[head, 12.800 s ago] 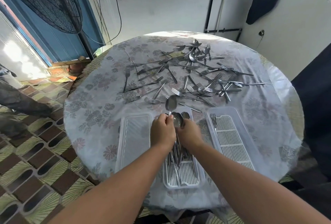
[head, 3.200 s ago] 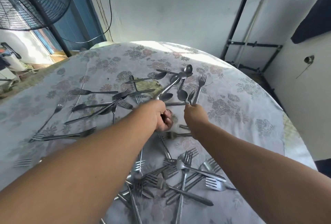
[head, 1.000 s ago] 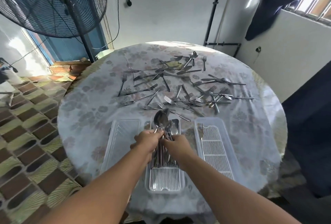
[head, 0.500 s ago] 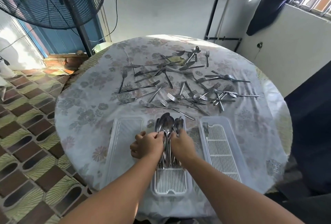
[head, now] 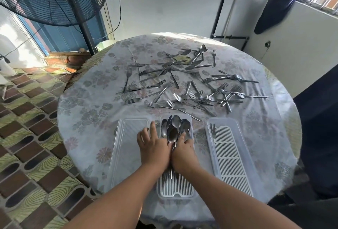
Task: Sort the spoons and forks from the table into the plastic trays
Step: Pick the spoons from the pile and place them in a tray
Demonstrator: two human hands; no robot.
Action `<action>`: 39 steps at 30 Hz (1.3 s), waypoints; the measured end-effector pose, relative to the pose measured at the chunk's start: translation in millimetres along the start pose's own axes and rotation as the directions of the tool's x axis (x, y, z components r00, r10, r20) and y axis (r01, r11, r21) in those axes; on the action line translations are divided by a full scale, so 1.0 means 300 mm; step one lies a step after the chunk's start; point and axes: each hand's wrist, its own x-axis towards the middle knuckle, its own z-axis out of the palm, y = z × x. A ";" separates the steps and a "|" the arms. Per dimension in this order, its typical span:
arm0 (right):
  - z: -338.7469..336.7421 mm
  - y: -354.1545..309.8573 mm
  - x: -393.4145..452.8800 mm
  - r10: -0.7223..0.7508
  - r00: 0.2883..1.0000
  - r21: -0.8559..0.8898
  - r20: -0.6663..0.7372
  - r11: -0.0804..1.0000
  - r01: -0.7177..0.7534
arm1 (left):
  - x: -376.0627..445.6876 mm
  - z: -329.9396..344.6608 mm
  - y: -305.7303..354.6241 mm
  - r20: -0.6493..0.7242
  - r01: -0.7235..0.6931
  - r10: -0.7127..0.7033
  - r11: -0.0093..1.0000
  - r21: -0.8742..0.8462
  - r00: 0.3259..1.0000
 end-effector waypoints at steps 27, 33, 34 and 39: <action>-0.024 0.011 0.166 -0.186 0.973 -0.180 0.138 0.961 0.210 | 0.041 -0.068 -0.065 0.139 -0.363 0.337 0.891 0.272 0.931; -0.051 0.034 0.149 -0.383 0.922 -0.516 0.055 0.780 0.355 | 0.106 -0.081 0.005 0.197 -0.192 0.128 0.918 0.348 0.972; -0.057 0.040 0.145 -0.402 0.915 -0.561 0.025 0.752 0.346 | 0.110 -0.076 0.012 0.181 -0.177 0.123 0.930 0.321 0.976; -0.081 0.085 0.136 -0.355 0.931 -0.696 -0.084 0.689 0.199 | 0.104 -0.044 -0.016 0.043 -0.283 0.281 0.935 0.212 0.959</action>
